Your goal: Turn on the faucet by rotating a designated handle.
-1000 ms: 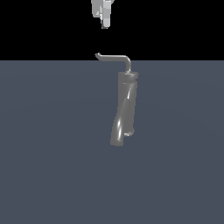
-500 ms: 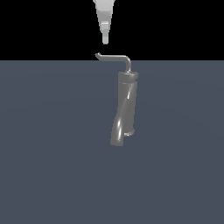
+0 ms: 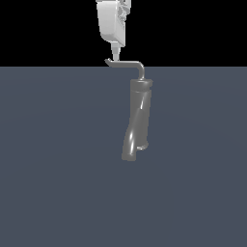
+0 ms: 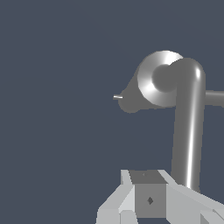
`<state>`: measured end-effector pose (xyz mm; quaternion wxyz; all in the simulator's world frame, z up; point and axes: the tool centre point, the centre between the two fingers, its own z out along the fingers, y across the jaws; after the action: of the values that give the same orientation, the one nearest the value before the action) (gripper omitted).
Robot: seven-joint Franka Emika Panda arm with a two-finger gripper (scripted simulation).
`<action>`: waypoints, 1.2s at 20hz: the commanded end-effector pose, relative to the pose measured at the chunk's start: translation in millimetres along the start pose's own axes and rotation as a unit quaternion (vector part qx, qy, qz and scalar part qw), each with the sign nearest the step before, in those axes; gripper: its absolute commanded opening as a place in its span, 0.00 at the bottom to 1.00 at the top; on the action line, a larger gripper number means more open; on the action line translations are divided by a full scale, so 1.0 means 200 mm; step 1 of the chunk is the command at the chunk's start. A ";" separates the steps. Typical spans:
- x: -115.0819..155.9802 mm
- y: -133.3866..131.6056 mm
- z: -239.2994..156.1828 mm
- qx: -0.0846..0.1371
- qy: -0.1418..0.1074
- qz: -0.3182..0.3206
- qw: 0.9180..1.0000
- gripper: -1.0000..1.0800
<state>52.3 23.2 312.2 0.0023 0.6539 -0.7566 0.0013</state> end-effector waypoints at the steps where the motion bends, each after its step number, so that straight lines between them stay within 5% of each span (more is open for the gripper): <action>1: -0.01 -0.02 0.03 0.000 -0.001 0.017 1.000 0.00; 13: -0.01 -0.05 0.06 0.000 -0.003 0.037 0.999 0.00; 24: -0.03 0.12 0.06 0.000 -0.003 0.037 0.999 0.00</action>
<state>36.9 31.4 300.1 -0.0019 0.6253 -0.7803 0.0013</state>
